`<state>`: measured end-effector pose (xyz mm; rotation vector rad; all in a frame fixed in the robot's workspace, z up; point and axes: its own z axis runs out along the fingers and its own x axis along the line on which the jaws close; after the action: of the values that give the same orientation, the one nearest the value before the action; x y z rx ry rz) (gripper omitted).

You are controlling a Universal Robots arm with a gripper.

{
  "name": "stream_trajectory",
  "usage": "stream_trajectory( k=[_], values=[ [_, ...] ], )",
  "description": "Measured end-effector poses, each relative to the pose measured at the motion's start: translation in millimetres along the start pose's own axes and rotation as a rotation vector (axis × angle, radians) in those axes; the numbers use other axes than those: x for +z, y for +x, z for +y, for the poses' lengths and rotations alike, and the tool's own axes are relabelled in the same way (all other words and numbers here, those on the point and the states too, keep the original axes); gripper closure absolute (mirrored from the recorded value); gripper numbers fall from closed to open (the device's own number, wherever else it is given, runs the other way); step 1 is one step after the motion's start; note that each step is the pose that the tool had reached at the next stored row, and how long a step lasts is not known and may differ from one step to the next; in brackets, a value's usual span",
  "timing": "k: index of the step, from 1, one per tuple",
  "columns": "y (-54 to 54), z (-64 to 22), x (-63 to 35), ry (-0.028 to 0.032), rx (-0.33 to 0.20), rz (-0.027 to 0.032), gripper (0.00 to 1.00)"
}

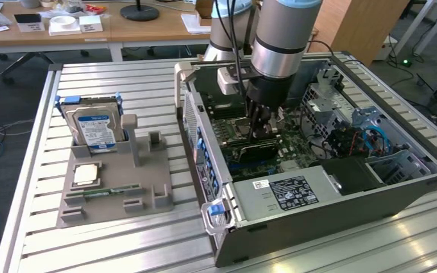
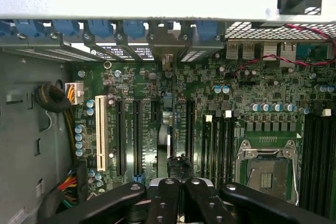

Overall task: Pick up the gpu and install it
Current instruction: 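Press down on the gpu until it lock into place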

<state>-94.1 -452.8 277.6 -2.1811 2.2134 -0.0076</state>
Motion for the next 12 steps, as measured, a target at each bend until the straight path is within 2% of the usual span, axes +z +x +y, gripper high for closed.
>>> stream_trajectory(
  k=[5,9,10,12],
  values=[
    [0.1,0.2,6.1,-0.0001,0.000,0.0001,0.89],
    [0.4,0.4,7.5,-0.0001,0.000,0.0003,0.89],
    [15.4,0.2,11.0,-0.0001,0.000,0.0001,0.89],
    [15.4,0.2,11.0,-0.0001,0.000,0.0002,0.89]
  ],
)
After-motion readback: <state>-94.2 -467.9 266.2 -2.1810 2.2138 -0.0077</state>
